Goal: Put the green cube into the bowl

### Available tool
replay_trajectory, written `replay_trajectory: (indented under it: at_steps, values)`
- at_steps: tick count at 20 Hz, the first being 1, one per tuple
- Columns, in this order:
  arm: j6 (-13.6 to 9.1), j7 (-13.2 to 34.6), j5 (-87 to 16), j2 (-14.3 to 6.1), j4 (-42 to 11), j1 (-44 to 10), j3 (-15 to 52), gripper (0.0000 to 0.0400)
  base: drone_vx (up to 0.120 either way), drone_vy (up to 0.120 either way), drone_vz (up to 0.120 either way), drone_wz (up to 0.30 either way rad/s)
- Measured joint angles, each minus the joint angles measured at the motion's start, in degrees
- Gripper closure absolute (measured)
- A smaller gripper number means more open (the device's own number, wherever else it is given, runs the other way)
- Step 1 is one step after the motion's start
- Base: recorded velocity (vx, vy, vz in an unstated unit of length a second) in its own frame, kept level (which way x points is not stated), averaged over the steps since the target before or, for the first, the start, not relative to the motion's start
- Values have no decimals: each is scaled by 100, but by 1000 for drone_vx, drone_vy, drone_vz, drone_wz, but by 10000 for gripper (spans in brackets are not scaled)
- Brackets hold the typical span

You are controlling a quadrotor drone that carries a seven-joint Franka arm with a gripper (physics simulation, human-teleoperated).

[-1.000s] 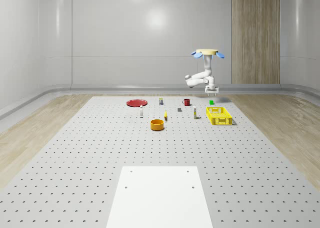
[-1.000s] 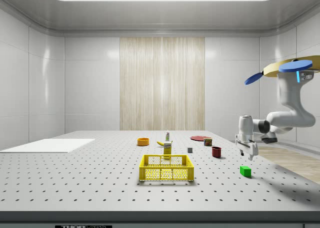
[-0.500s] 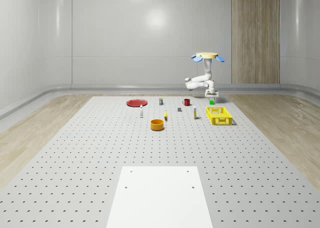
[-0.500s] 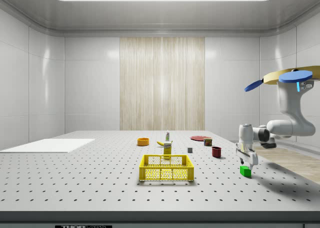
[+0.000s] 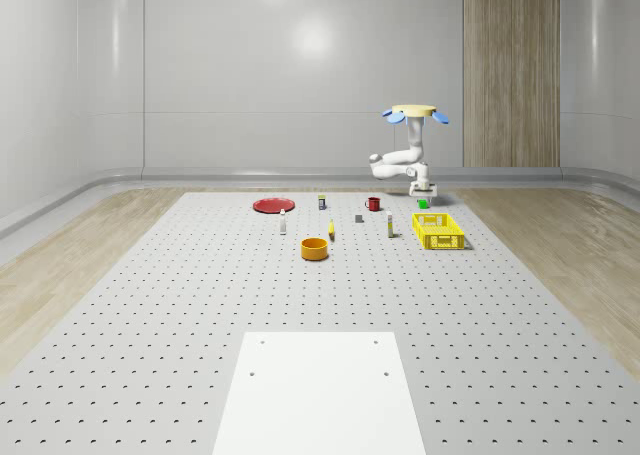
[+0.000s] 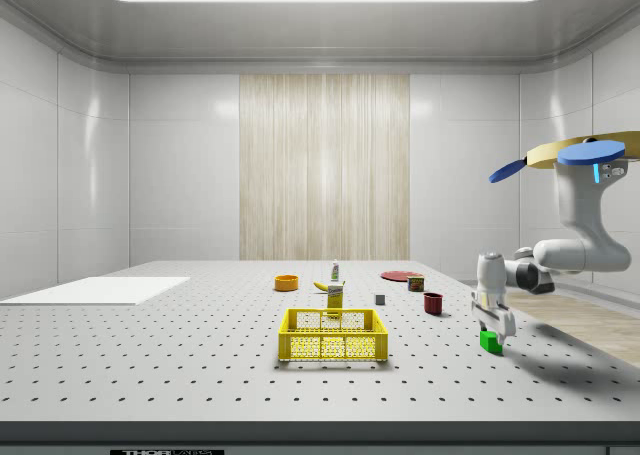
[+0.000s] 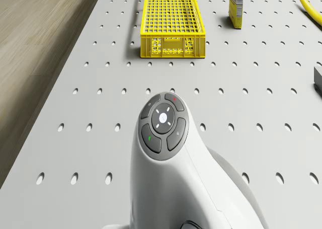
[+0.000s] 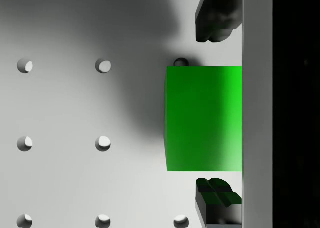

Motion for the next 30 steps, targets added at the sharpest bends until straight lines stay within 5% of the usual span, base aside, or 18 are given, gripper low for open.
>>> replay_trajectory:
  at_steps: [3, 7, 11, 21, 30]
  values:
    - [128, -17, -115, -80, 41, -1, -138, 0, 0, 0, 0, 0]
    - [237, -20, -182, -156, 74, -16, -226, 90, 0, 0, 0, 0]
    - [307, -10, -197, -213, 90, -35, -256, 128, 0, 0, 0, 0]
    - [217, 89, 255, -276, -3, -89, 193, 148, 0, 0, 32, 0]
    - [230, 159, 619, -384, -45, -152, 529, 150, 120, -120, 120, 0]
